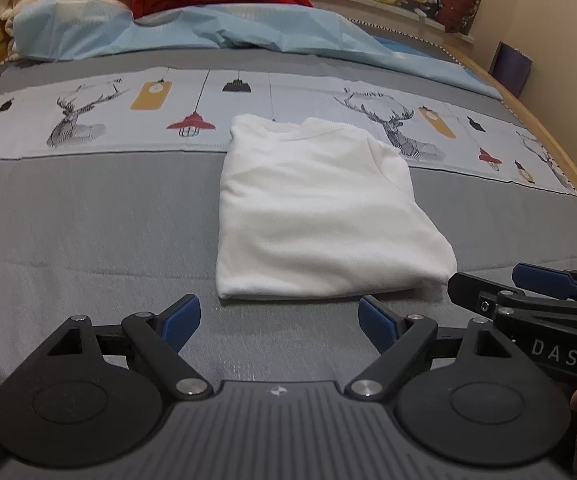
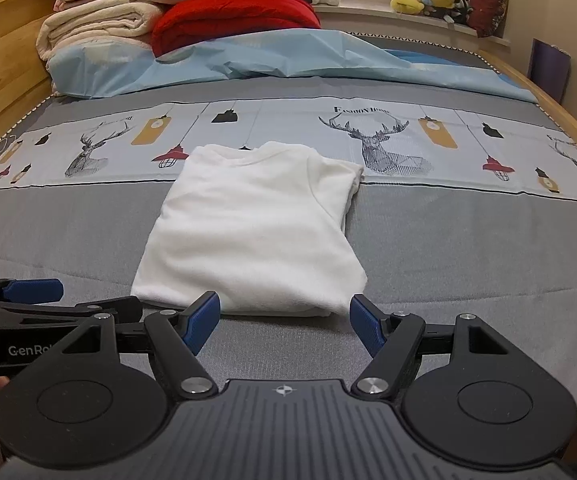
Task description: Fold small clothes
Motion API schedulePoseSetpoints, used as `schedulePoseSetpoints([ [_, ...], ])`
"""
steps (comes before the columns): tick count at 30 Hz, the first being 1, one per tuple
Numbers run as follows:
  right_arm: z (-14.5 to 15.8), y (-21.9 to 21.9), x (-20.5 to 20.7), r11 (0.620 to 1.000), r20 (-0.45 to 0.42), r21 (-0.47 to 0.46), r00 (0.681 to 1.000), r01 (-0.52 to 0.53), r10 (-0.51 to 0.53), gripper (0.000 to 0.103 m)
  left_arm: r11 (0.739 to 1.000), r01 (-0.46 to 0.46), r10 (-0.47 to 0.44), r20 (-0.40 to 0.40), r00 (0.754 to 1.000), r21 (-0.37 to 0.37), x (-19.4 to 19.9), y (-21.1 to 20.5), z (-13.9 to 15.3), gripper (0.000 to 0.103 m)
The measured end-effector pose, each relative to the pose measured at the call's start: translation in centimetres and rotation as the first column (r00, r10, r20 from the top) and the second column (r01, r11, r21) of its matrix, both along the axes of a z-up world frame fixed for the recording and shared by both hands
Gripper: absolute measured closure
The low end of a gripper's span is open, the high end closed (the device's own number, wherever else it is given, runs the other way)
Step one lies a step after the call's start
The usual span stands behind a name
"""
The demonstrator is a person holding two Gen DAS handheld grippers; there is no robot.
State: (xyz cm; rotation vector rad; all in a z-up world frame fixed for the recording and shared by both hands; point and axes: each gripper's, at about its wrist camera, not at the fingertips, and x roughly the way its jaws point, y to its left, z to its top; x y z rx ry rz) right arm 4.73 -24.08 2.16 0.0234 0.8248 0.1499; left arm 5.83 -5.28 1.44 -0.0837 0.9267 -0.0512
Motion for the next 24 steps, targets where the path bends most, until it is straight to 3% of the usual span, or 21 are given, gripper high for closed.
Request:
schedulePoseSetpoints([
  [24, -0.15, 0.16, 0.06, 1.0, -0.011, 0.001, 1.0, 0.003, -0.003, 0.03, 1.0, -0.007, 0.007, -0.02, 1.0, 0.002, 0.16, -0.56, -0.15, 0.013],
])
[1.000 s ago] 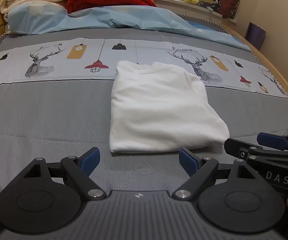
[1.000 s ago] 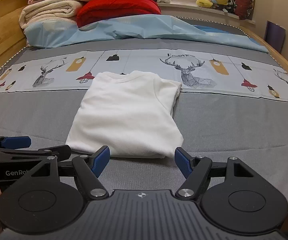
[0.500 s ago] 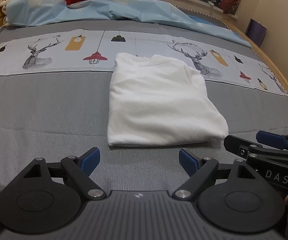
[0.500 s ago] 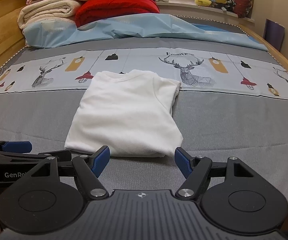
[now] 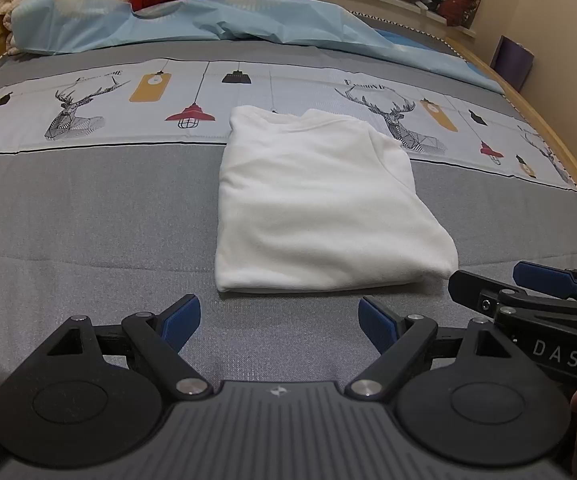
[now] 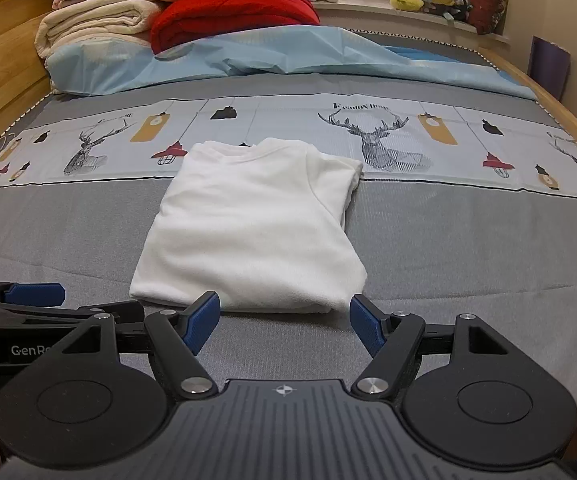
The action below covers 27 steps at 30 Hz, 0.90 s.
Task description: Fold small clothes
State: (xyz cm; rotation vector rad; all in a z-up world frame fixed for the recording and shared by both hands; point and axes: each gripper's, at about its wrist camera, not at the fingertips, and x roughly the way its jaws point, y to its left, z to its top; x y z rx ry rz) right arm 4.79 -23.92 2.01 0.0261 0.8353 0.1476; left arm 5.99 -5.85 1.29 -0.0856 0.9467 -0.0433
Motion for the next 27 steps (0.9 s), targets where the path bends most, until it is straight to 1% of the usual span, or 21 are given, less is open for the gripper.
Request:
schedulePoseSetpoints([
  [27, -0.18, -0.08, 0.01, 1.0, -0.006, 0.004, 1.0, 0.002, -0.002, 0.03, 1.0, 0.0, 0.0, -0.002, 1.0, 0.0, 0.03, 0.02, 0.0, 0.013],
])
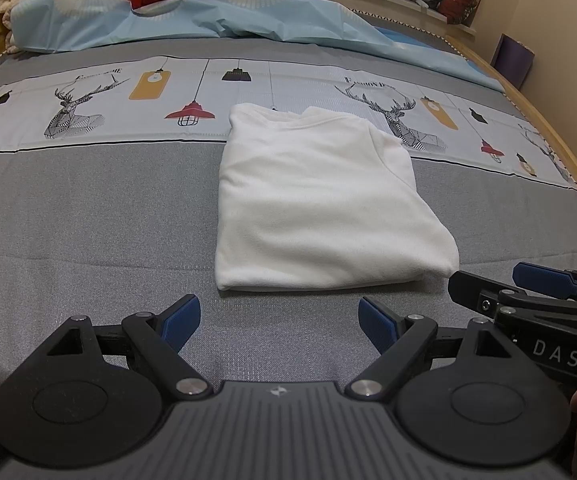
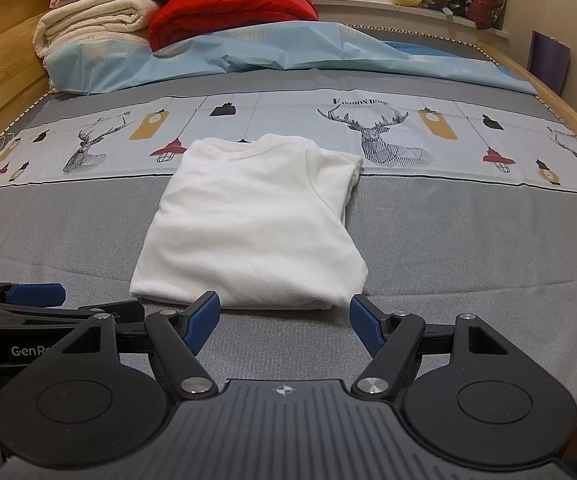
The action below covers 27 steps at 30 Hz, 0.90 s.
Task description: Fold small clothes
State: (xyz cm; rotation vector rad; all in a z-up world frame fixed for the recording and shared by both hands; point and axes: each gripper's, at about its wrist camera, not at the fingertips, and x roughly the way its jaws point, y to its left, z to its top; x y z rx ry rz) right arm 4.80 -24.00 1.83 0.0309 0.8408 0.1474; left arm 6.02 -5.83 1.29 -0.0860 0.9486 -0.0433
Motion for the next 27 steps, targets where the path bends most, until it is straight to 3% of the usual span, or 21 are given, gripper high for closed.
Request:
schedulePoseSetpoints([
  [27, -0.37, 0.05, -0.02, 1.0, -0.008, 0.003, 1.0, 0.005, -0.005, 0.03, 1.0, 0.0, 0.0, -0.002, 1.0, 0.001, 0.03, 0.04, -0.05, 0.013],
])
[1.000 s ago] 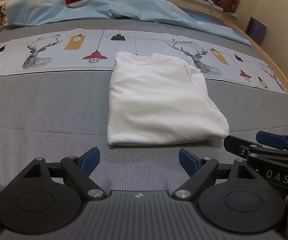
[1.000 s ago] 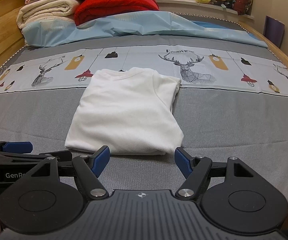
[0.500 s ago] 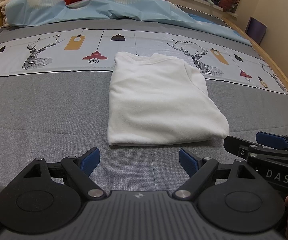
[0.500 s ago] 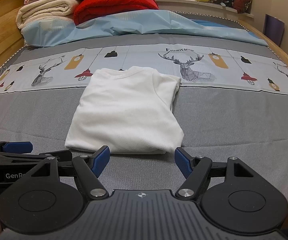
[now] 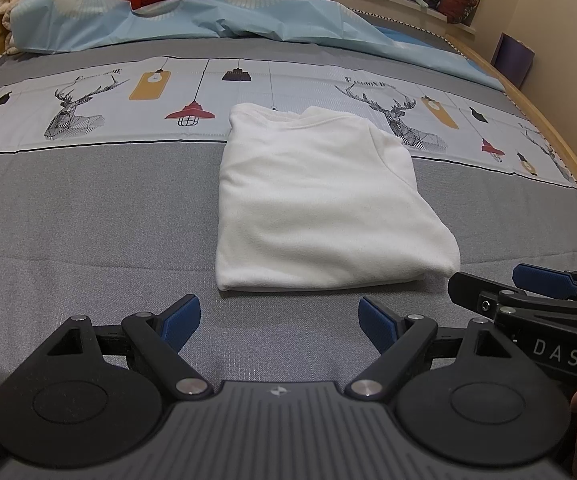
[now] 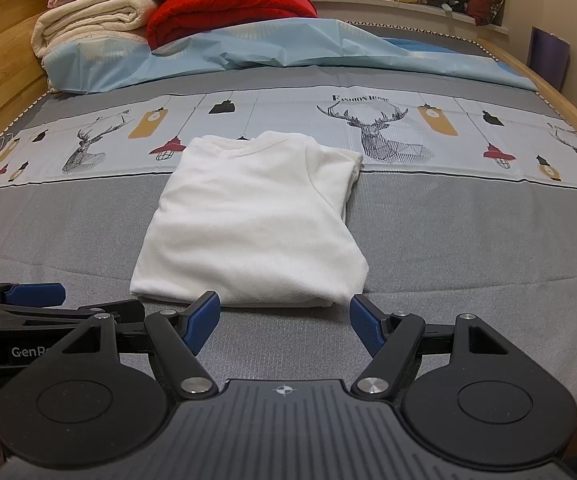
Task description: Fold small clothes
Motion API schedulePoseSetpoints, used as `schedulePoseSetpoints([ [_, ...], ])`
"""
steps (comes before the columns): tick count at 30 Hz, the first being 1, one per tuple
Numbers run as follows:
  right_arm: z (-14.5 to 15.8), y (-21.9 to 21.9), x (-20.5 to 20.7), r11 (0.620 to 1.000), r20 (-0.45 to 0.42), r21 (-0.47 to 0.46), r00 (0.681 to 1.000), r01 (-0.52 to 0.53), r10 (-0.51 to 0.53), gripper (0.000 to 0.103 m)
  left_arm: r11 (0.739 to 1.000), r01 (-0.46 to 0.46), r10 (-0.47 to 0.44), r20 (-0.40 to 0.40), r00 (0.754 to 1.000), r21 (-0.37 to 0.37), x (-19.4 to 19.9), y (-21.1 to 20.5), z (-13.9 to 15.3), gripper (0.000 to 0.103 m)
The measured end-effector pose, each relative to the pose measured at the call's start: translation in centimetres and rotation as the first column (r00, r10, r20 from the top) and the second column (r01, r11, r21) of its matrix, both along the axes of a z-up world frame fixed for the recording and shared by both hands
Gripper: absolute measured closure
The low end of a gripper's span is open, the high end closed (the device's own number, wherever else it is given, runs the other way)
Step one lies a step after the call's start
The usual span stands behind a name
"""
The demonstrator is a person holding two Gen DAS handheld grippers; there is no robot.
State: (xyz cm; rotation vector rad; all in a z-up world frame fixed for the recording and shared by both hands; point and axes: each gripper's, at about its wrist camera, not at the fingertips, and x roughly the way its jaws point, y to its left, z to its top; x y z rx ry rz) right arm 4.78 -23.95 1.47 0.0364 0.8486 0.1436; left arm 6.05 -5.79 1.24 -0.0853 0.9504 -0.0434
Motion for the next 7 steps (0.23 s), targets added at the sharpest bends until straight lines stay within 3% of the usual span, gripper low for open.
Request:
schedulePoseSetpoints([
  [7, -0.02, 0.16, 0.13, 1.0, -0.005, 0.0, 1.0, 0.002, -0.002, 0.03, 1.0, 0.002, -0.002, -0.004, 1.0, 0.004, 0.11, 0.18, -0.22, 0.013],
])
